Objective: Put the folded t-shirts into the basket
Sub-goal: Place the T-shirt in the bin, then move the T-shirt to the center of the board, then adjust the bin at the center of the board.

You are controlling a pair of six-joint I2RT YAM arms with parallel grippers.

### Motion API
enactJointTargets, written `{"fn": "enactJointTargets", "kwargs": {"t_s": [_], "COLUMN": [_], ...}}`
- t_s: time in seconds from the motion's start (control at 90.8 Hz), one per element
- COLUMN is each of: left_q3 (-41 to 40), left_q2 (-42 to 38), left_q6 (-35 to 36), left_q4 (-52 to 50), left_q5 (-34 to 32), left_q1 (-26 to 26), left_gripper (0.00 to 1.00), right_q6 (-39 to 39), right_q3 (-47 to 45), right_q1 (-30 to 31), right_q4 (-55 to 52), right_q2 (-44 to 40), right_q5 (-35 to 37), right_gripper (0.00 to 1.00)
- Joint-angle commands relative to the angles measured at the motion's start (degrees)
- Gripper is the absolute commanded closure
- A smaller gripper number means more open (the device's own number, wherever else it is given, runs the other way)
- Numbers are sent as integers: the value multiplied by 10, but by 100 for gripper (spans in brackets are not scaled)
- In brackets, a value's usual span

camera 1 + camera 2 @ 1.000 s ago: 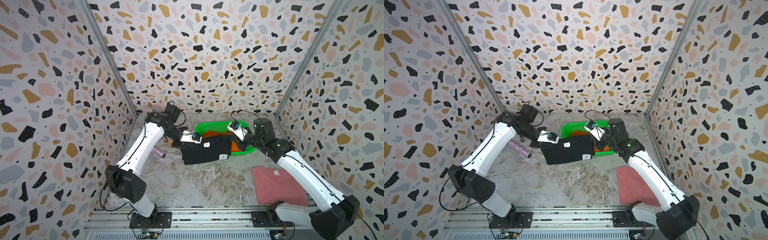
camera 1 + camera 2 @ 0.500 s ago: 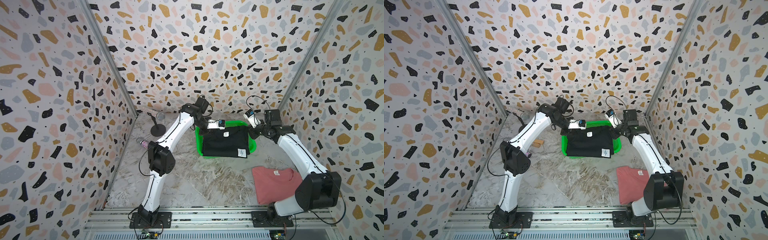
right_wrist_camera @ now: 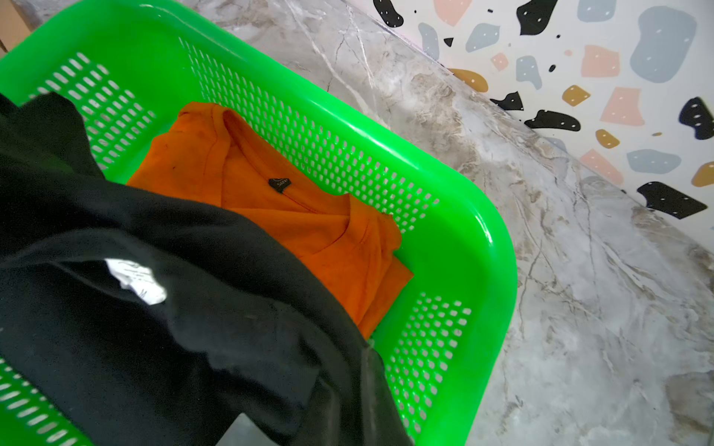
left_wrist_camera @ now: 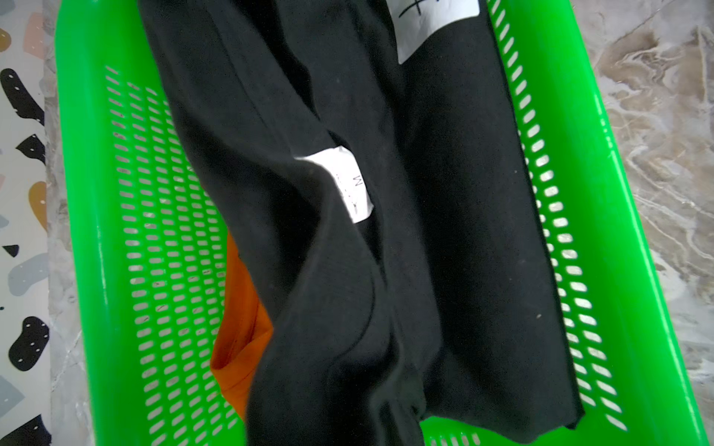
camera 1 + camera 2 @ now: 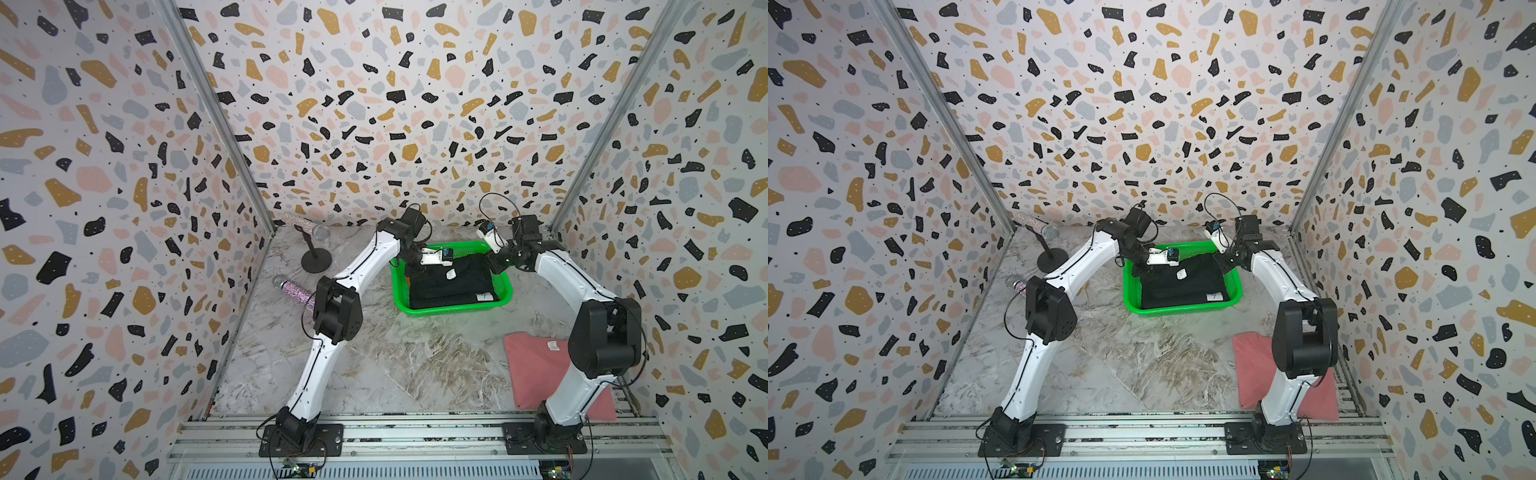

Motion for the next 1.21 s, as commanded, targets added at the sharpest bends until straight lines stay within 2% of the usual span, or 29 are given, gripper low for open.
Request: {"fn": "enactJointTargets", "kwargs": {"t_s": [0.0,0.187,0.209,0.242,0.286,0.308,0.341,0.374,0.463,0.54,0.727,0.738,0.76,0.782,0.903,0.936,0.991,1.079,1.156,1.2], "left_q3": [31,29,28,26,25,25,25,26,33,28,-45,-46,-47,-46,-35,-35,-42,-103,-178,-226], "left_q2": [16,34,34,37,40,41,42,42,38,23,-64,-68,-77,-83,-123,-134,-153,-189,-229,-248], "left_q6": [-15,-26,-29,-35,-47,-54,-64,-77,-100,-106,-132,-139,-152,-167,-297,-335,-393,-458,-498,-520], "left_q4": [27,45,50,57,73,80,97,113,146,162,208,207,201,196,149,134,113,107,106,106], "left_q5": [-6,-12,-13,-17,-29,-37,-53,-64,-85,-108,-136,-136,-139,-141,-183,-205,-247,-302,-311,-302], "left_q1": [6,17,18,19,22,22,23,24,30,31,31,31,31,31,31,30,31,32,33,35], "left_gripper": [100,100,97,76,39,23,9,2,0,0,0,0,0,0,0,0,0,0,0,0], "right_q6": [-6,0,2,6,12,16,25,37,76,131,234,240,255,271,410,419,425,463,475,459], "right_q3": [45,67,68,69,73,74,76,79,91,111,99,95,82,72,-6,-39,-86,-125,-152,-173], "right_q1": [-1,-1,-1,-1,-1,-1,-1,-1,-1,-1,-1,-1,-1,-1,-1,-2,-2,-3,-3,-3], "right_q4": [7,6,7,9,10,11,14,20,25,17,-18,-19,-20,-25,-86,-90,-106,-187,-243,-261], "right_q2": [20,57,60,65,70,72,75,75,71,63,-23,-30,-46,-64,-175,-203,-258,-304,-318,-316], "right_q5": [0,14,18,24,32,36,48,61,109,184,297,307,323,347,456,457,419,378,313,247], "right_gripper": [100,99,97,91,81,76,67,61,51,41,30,29,10,3,0,0,0,3,7,11]}}
